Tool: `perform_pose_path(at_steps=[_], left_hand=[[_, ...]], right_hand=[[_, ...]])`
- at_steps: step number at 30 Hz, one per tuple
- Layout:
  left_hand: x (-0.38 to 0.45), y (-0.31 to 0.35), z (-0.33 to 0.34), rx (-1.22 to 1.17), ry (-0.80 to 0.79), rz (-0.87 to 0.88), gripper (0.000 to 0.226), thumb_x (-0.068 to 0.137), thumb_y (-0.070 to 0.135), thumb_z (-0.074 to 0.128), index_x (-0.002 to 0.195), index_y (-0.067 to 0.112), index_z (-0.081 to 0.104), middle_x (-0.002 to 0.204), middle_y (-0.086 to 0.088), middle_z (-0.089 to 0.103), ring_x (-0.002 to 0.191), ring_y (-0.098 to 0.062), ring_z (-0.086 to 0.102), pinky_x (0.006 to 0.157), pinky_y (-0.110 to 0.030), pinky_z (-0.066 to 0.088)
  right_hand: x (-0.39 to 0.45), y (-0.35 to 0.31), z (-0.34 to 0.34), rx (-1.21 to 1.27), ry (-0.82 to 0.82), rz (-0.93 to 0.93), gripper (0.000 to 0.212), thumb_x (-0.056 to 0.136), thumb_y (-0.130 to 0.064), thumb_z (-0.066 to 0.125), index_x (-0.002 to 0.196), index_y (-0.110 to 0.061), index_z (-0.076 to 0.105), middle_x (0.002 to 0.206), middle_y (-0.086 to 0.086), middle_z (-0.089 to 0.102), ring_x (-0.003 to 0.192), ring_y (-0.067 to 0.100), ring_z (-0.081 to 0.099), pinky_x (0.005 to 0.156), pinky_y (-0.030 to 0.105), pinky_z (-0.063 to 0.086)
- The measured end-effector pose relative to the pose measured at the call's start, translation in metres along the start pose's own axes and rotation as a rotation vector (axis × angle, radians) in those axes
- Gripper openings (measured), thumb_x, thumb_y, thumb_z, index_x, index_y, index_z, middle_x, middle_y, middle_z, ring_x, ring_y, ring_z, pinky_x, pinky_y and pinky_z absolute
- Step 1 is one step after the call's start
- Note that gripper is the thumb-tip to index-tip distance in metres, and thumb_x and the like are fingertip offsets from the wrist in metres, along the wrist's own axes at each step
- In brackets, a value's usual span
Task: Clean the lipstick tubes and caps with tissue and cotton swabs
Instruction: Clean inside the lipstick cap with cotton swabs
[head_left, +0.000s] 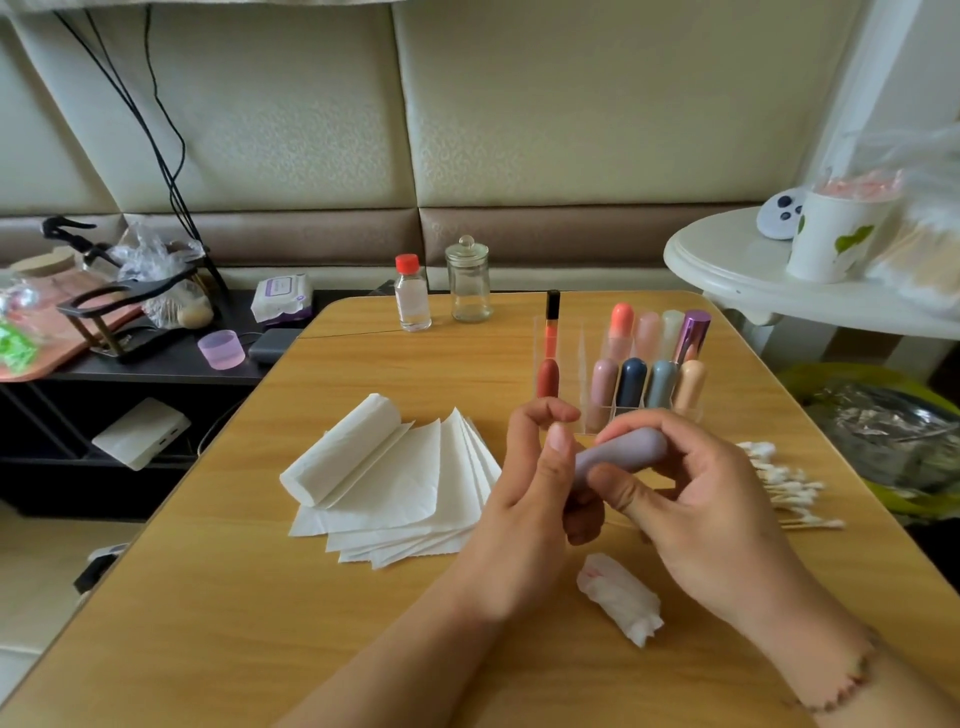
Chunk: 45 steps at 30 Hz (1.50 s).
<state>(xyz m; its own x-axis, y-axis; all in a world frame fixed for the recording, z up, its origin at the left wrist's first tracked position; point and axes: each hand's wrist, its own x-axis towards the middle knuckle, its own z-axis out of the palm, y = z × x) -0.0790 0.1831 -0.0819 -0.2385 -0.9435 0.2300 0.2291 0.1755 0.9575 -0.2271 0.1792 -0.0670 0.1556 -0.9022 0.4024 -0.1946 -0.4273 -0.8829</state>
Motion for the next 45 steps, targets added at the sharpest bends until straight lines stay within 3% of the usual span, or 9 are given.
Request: perform_pose_path(at_steps=[6, 11, 18, 22, 25, 33, 38, 41, 45], left_hand=[[0.005, -0.003, 0.001, 0.072, 0.144, 0.116, 0.046, 0.088, 0.06, 0.038, 0.119, 0.026, 0.037, 0.085, -0.003, 0.055, 0.061, -0.021, 0.045, 0.054, -0.02, 0.039], [0.006, 0.001, -0.006, 0.077, 0.222, 0.184, 0.038, 0.089, 0.059, 0.038, 0.114, 0.031, 0.043, 0.078, 0.001, 0.056, 0.058, -0.014, 0.046, 0.052, -0.017, 0.038], [0.005, 0.004, -0.007, 0.058, 0.228, 0.172, 0.034, 0.094, 0.05, 0.036, 0.116, 0.026, 0.047, 0.076, -0.001, 0.056, 0.058, -0.014, 0.046, 0.052, -0.017, 0.038], [0.006, 0.004, -0.007, 0.055, 0.222, 0.168, 0.033, 0.096, 0.046, 0.035, 0.116, 0.023, 0.048, 0.076, -0.003, 0.055, 0.058, -0.015, 0.045, 0.052, -0.017, 0.038], [0.006, 0.005, -0.007, 0.06, 0.222, 0.169, 0.034, 0.096, 0.045, 0.035, 0.115, 0.021, 0.05, 0.075, -0.002, 0.055, 0.057, -0.015, 0.045, 0.052, -0.017, 0.038], [0.007, 0.004, -0.008, 0.06, 0.228, 0.164, 0.032, 0.096, 0.042, 0.039, 0.112, 0.017, 0.053, 0.076, -0.001, 0.055, 0.058, -0.012, 0.047, 0.052, -0.018, 0.039], [0.008, 0.002, -0.009, 0.156, 0.265, 0.217, 0.027, 0.085, 0.045, 0.06, 0.11, 0.034, 0.057, 0.101, 0.008, 0.065, 0.081, -0.015, 0.059, 0.067, -0.024, 0.048], [0.006, 0.003, -0.007, 0.201, 0.165, 0.192, 0.037, 0.086, 0.046, 0.065, 0.118, 0.029, 0.057, 0.112, 0.005, 0.065, 0.099, -0.019, 0.062, 0.084, -0.039, 0.053], [0.002, 0.003, -0.008, 0.348, 0.085, 0.218, 0.023, 0.093, 0.028, 0.065, 0.113, 0.018, 0.06, 0.098, 0.006, 0.069, 0.087, -0.011, 0.065, 0.079, -0.036, 0.054]], right_hand=[[0.034, -0.015, -0.014, -0.2, 0.222, -0.086, 0.038, 0.079, -0.025, 0.078, 0.106, -0.038, 0.054, 0.098, -0.013, 0.07, 0.079, -0.01, 0.064, 0.065, 0.005, 0.046], [0.096, -0.012, -0.027, -0.791, 0.029, -0.115, 0.035, 0.081, -0.038, 0.078, 0.111, -0.036, 0.059, 0.1, -0.004, 0.06, 0.095, 0.017, 0.056, 0.076, 0.033, 0.044], [0.108, -0.008, -0.017, -1.159, -0.217, -0.233, 0.04, 0.085, -0.054, 0.068, 0.122, -0.04, 0.062, 0.114, -0.003, 0.056, 0.106, 0.014, 0.039, 0.089, 0.029, 0.025], [0.103, -0.003, -0.021, -1.285, -0.256, -0.274, 0.06, 0.086, -0.068, 0.057, 0.137, -0.037, 0.054, 0.141, -0.01, 0.053, 0.139, 0.02, 0.029, 0.112, 0.042, 0.021], [0.103, 0.003, -0.03, -1.359, -0.258, -0.25, 0.047, 0.086, -0.067, 0.056, 0.121, -0.038, 0.064, 0.141, -0.013, 0.053, 0.147, 0.022, 0.02, 0.121, 0.05, 0.009], [0.094, -0.006, -0.034, -0.821, -0.022, -0.207, 0.015, 0.079, -0.036, 0.08, 0.087, -0.029, 0.07, 0.121, -0.015, 0.062, 0.138, 0.008, 0.036, 0.11, 0.033, 0.03], [0.062, -0.034, -0.034, -0.356, -0.067, -0.064, 0.017, 0.078, -0.041, 0.077, 0.08, -0.026, 0.07, 0.083, -0.011, 0.072, 0.081, 0.007, 0.065, 0.072, 0.022, 0.052], [0.034, -0.034, -0.019, -0.056, -0.074, 0.033, 0.021, 0.073, -0.037, 0.075, 0.081, -0.018, 0.072, 0.076, -0.001, 0.073, 0.07, 0.01, 0.067, 0.066, 0.021, 0.051], [0.012, -0.02, -0.003, 0.116, -0.016, 0.093, 0.026, 0.076, -0.032, 0.07, 0.088, -0.009, 0.07, 0.071, 0.005, 0.072, 0.064, 0.01, 0.066, 0.058, 0.02, 0.051]])
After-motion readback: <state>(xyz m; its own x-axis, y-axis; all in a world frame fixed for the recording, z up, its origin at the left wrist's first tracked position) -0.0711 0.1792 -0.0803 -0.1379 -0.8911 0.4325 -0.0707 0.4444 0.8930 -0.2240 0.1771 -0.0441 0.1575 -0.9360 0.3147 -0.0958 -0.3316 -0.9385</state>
